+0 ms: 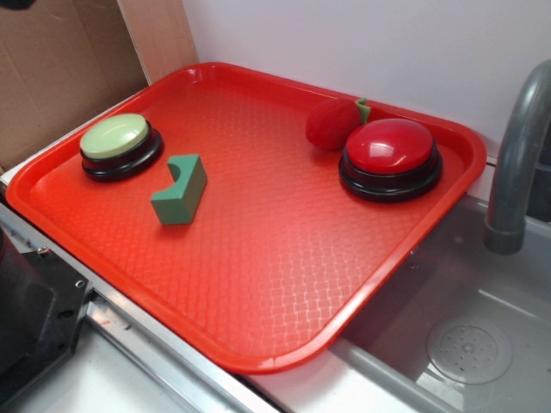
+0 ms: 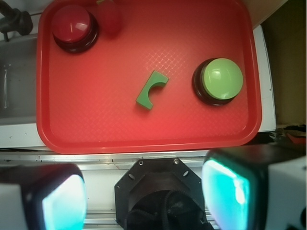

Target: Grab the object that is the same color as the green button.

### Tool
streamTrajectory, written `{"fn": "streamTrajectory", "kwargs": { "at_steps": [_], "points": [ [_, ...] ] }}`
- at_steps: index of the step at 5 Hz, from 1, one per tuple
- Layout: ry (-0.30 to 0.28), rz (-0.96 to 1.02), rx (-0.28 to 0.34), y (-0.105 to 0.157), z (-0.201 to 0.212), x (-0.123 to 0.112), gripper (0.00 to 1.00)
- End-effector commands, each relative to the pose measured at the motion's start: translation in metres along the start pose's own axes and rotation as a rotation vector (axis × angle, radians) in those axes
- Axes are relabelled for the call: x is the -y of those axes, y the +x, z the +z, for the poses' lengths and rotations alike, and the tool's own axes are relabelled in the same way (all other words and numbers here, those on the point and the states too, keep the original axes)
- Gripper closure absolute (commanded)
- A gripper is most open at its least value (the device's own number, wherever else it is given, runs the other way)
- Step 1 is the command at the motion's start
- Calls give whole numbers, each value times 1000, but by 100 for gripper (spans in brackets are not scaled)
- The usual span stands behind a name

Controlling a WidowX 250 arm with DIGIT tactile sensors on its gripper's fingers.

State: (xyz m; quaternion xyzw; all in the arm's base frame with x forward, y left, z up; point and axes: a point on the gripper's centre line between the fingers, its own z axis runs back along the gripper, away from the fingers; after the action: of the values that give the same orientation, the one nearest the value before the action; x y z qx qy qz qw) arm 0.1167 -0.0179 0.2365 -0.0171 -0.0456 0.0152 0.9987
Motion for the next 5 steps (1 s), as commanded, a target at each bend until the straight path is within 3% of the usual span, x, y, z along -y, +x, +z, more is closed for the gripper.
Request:
{"fn": "streamTrajectory", "kwargs": {
  "at_steps": [1,2,4,5],
  "points": [
    [0,0,0,0,0,0,0],
    [-95,110,11,8,-14,-7,0],
    [-141,372,92,25,-54,-9,0],
    [-150,449,85,35,-78,-6,0]
  ]
}}
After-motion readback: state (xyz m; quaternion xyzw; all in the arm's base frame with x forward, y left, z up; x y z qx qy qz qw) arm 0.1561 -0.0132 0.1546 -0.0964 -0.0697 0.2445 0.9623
